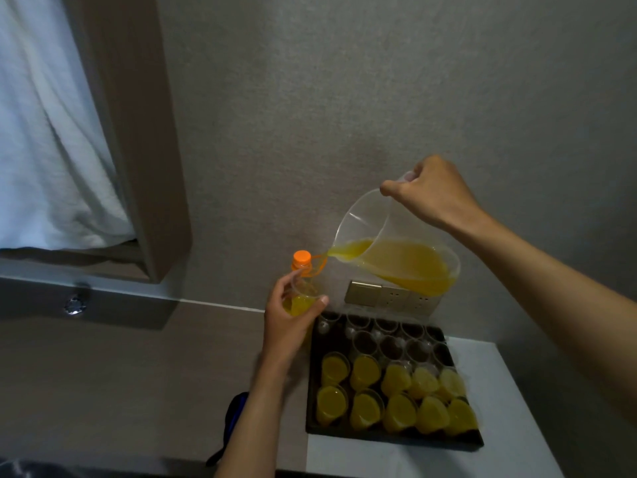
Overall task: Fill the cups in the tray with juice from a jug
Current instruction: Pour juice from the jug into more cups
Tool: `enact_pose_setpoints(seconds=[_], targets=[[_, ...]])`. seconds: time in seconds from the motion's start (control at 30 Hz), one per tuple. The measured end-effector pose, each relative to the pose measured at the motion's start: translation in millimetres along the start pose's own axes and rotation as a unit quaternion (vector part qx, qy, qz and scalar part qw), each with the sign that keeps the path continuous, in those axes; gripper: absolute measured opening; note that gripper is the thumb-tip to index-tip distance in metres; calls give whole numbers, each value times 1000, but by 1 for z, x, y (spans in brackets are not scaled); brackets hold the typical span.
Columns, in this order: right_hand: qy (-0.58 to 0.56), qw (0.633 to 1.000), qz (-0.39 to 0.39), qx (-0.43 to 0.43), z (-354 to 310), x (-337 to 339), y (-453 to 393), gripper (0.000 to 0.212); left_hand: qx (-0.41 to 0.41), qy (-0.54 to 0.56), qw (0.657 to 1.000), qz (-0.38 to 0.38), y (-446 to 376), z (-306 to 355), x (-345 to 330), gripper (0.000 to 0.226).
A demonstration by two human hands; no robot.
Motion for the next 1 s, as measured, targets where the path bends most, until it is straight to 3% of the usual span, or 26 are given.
enact_pose_setpoints(seconds=[0.3, 0.47, 0.7, 1.0], targets=[[-2, 1000, 1, -5, 2, 0, 2, 35, -9, -11, 1000, -3, 0, 0, -2, 59], [11, 1000, 2, -13, 3, -1, 1, 47, -8, -9, 1000, -1, 1, 0, -3, 57], [9, 1000, 2, -5, 3, -6, -1, 36, -2, -16, 1000, -2, -1, -2, -3, 59], [1, 1000, -1, -1, 2, -12, -6, 43, -4, -10, 1000, 3, -5, -2, -5, 59]])
Point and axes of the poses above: each hand's wrist, its own y-axis away from the middle knuckle, its own x-axis out of the back of the hand, z = x × y, the point moved 9 cm from there along -y, towards the middle knuckle, and after that the axes turned 5 degrees about z, right-handed, at the moved point
